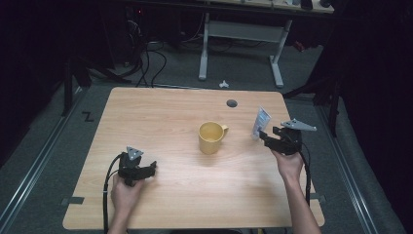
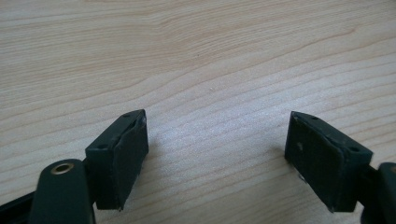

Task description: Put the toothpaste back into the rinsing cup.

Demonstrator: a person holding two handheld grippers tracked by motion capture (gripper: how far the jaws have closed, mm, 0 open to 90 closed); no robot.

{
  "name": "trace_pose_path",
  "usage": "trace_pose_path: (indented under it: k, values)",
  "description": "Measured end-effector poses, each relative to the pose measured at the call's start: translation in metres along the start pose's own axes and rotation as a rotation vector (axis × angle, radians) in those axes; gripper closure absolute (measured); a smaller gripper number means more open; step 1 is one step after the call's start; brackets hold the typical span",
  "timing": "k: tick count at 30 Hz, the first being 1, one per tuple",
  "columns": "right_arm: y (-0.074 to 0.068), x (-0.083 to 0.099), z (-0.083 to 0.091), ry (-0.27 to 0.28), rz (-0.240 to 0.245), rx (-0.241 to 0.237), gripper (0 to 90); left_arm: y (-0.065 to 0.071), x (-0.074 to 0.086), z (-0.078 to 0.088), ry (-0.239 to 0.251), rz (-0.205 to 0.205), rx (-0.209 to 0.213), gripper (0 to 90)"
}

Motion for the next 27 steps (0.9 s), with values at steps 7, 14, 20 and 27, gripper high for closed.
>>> trace_pose_path:
  k: [7,14,20,27]
  values:
    - [0.0,-0.004,-0.002,0.003,-0.002,0.004,38.4,0.0,0.0,0.0,0.0,0.0,0.0,21.8]
    - [0.002,-0.011,-0.005,0.005,-0.001,0.012,38.4,0.0,0.0,0.0,0.0,0.0,0.0,21.8]
    - [0.002,-0.02,-0.009,0.007,0.007,0.021,38.3,0.0,0.0,0.0,0.0,0.0,0.0,21.8]
    - [0.003,-0.027,-0.016,0.008,0.009,0.04,38.3,0.0,0.0,0.0,0.0,0.0,0.0,21.8]
Point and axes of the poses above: each handheld gripper's, and its own axes: z roughly backward along the jaws, x roughly out of its underside, y roughly to its right, the point moved 1 cm from there along -z, roughly forward along the jaws, and after that the axes turned 1 degree about y, right-handed, at the moved point
